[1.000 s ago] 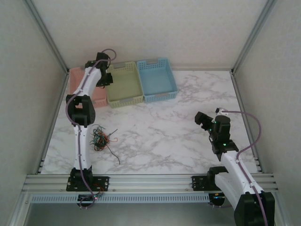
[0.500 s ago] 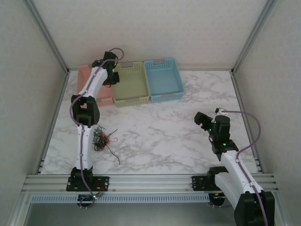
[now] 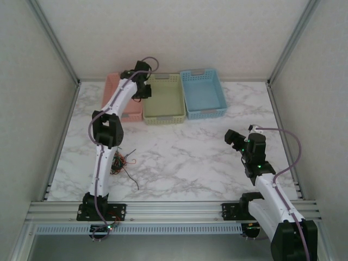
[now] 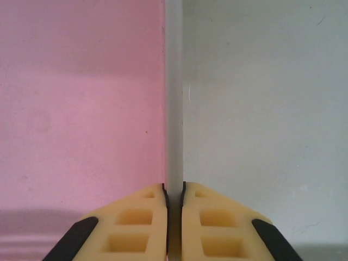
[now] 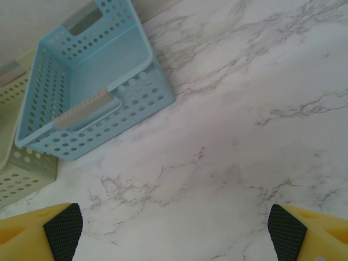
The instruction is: Untangle the cables
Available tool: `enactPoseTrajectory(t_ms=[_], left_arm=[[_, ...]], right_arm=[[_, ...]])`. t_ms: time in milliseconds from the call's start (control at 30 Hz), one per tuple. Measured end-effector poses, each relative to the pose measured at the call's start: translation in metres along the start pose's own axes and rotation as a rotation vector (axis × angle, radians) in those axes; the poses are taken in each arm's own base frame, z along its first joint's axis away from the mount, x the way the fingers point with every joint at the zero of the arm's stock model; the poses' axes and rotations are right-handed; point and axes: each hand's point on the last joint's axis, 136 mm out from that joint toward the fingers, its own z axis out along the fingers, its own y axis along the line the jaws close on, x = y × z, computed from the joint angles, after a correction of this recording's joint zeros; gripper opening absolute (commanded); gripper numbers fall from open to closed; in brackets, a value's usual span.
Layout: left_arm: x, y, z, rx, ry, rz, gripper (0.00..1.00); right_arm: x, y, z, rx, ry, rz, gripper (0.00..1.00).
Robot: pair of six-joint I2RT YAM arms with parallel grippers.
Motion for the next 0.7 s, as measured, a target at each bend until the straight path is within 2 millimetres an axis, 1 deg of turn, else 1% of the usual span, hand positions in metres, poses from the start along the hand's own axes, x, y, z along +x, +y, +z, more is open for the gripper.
enactPoseTrajectory(t_ms=[100,233,467,633,700], left_arm=[[0.003,-0.014,-0.002,0.013,-0.003,0.016,0.0],[0.004,-0.026,-0.006,0.025,-0.009,0.016,0.0],[0.003,-0.034,-0.01,0.027,-0.022,-0.013,0.0],[0.007,-0.045,-0.011,0.027,-0.024,-0.022,0.0],[0.009,-0.05,-0.01,0.027,-0.022,-0.021,0.03]], right_arm=[[0.0,0.0,0.0,0.0,0.0,0.0,0.92],[0.001,0.0,0.001,0.001,0.004,0.0,0.92],[0.002,-0.001,0.001,0.003,0.008,0.0,0.92],[0.003,-0.001,0.002,0.003,0.013,0.0,0.92],[0.003,-0.001,0.002,0.004,0.014,0.0,0.92]])
